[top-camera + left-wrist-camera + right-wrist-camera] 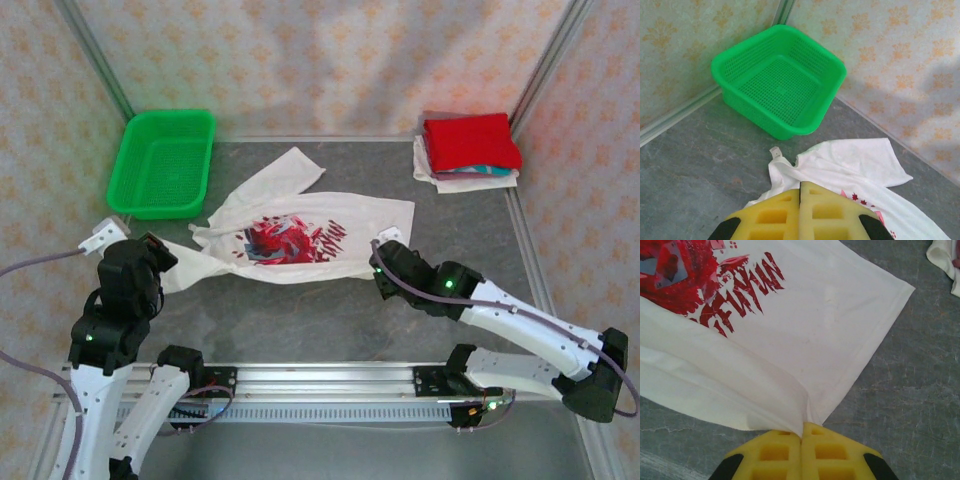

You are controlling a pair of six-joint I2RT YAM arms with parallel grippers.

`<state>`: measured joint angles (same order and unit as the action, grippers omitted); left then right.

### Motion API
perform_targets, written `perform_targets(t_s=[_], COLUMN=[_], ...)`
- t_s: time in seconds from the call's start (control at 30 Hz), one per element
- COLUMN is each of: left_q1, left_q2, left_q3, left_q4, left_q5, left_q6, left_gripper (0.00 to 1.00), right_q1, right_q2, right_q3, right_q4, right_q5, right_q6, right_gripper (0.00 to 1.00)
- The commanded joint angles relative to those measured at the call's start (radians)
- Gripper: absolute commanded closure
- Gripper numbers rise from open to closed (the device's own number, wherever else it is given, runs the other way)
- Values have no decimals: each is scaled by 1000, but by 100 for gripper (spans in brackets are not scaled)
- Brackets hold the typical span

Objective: Fold and stack the t-shirts

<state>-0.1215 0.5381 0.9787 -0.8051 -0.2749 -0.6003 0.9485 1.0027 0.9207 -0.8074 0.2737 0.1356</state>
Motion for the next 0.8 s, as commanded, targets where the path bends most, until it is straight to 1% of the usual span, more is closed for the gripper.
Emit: perform_targets(t_s=[0.0, 0.07, 0.13, 0.2, 0.23, 0.27, 0.3, 0.33, 0.37, 0.43, 0.47, 0.5, 0.53, 0.57, 0.6, 0.63, 0.67, 0.73, 0.77], left_q1=[8, 9, 8, 9, 9, 8, 9, 8, 8, 9, 8, 9, 8, 8, 9, 9, 8, 8, 9], left_q2=[-37, -43, -41, -34, -34, -40, -55, -80, -108, -186, -218, -252, -273, -280, -268, -245, -196, -46, 37], left_q3=[-28, -24, -20, -12, 0, 10, 22, 29, 33, 40, 48, 58, 73, 85, 100, 109, 119, 133, 139], left_q4=[6, 26, 26, -32, -66, -89, -113, -131, -137, -114, -103, -87, -74, -60, -37, -14, 1, 29, 59], left_q5=[6, 14, 33, 14, 12, 22, 33, 36, 43, 77, 80, 76, 71, 69, 80, 103, 126, 170, 215], left_q6=[21, 25, 36, 25, 21, 23, 12, -10, -27, -43, -54, -62, -64, -63, -54, -31, 0, 58, 111], left_gripper=[100, 100, 100, 100, 100, 100, 99, 81, 66, 75, 75, 74, 74, 78, 78, 78, 75, 74, 72], right_q1=[-12, -16, -18, -18, -17, -18, -18, -18, -19, -19, -17, -18, -19, -19, -18, -18, -18, -26, -44], right_q2=[-39, -56, -70, -68, -74, -83, -102, -127, -151, -219, -251, -285, -319, -334, -345, -343, -326, -244, -189], right_q3=[4, 3, -4, 0, -5, -15, -27, -36, -42, -42, -41, -34, -25, -20, -12, -2, 10, 37, 53], right_q4=[17, 35, 47, 29, 25, 28, 36, 42, 48, 55, 61, 68, 80, 91, 105, 117, 132, 182, 204], right_q5=[46, 58, 17, -12, -47, -86, -124, -145, -149, -133, -129, -129, -124, -116, -99, -69, -29, 77, 99], right_q6=[16, -6, -36, -21, -17, -16, -8, 2, 13, 30, 30, 26, 20, 14, 3, -4, -16, -35, -39], right_gripper=[100, 100, 100, 100, 100, 96, 86, 74, 68, 61, 59, 55, 51, 49, 49, 48, 47, 47, 48])
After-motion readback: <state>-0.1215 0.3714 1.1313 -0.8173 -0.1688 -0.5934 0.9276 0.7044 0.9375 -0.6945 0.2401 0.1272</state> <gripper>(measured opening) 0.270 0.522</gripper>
